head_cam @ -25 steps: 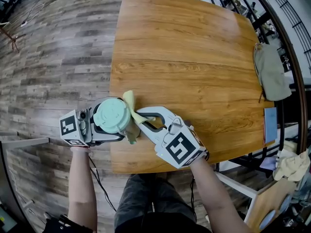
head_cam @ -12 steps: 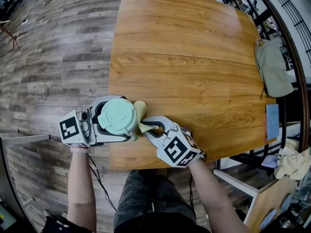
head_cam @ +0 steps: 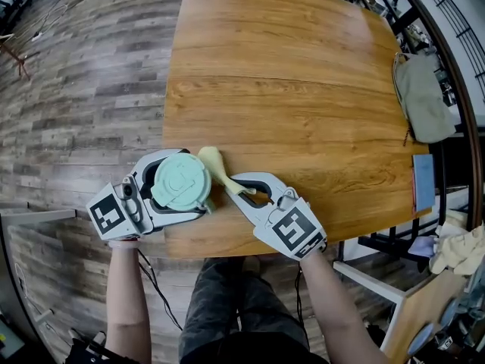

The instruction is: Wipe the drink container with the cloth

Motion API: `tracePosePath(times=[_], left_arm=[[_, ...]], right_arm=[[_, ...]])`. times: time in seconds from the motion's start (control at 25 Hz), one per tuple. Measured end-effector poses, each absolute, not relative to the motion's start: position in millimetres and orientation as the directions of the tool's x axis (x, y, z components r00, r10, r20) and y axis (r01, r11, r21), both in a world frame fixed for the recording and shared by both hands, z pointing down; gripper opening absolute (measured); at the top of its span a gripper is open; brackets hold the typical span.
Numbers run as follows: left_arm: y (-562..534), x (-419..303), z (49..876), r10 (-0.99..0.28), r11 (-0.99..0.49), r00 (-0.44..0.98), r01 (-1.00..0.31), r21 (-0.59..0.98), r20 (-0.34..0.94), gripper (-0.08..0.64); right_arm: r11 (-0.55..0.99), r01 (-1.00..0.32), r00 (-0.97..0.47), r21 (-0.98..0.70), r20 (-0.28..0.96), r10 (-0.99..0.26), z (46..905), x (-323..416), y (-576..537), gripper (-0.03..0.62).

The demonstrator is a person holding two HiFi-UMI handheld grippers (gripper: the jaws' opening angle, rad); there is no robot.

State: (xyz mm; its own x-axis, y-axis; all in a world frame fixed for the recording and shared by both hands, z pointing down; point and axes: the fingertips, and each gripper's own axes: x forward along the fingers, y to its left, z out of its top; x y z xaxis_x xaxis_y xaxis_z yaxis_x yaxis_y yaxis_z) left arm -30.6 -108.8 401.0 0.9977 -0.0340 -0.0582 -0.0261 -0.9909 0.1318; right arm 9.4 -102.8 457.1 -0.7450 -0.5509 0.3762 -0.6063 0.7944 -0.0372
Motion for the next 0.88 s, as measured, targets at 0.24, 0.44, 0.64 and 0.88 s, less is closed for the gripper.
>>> tracePosePath(times=[0.24, 0.44, 0.64, 0.88], left_arm=[[-108, -32, 405, -0.077, -0.989, 0.996, -0.072, 0.129, -0.034, 0.417], [-110, -34, 407, -0.136, -0.978, 0.99, -0.129, 0.162, -0.036, 0.417], [-115, -38, 405, -0.279, -0.95, 0.96, -0.272, 0.152, -0.023, 0.473], [-105, -50, 410, -0.441, -0.884, 0.896, -0.444, 0.144, 0.053, 0.523]], right_arm=[[0.769, -0.636, -0.743, -0.068, 0.323, -0.586, 441, 13, -108, 0.025], [0.764, -0.64, -0.744, -0.081, 0.313, -0.591, 443, 14, -101, 0.025], [0.77, -0.63, -0.754, -0.101, 0.316, -0.576, 441, 14, -102, 0.025], [0.769, -0.632, -0.751, -0.096, 0.322, -0.576, 437, 16, -102, 0.025]])
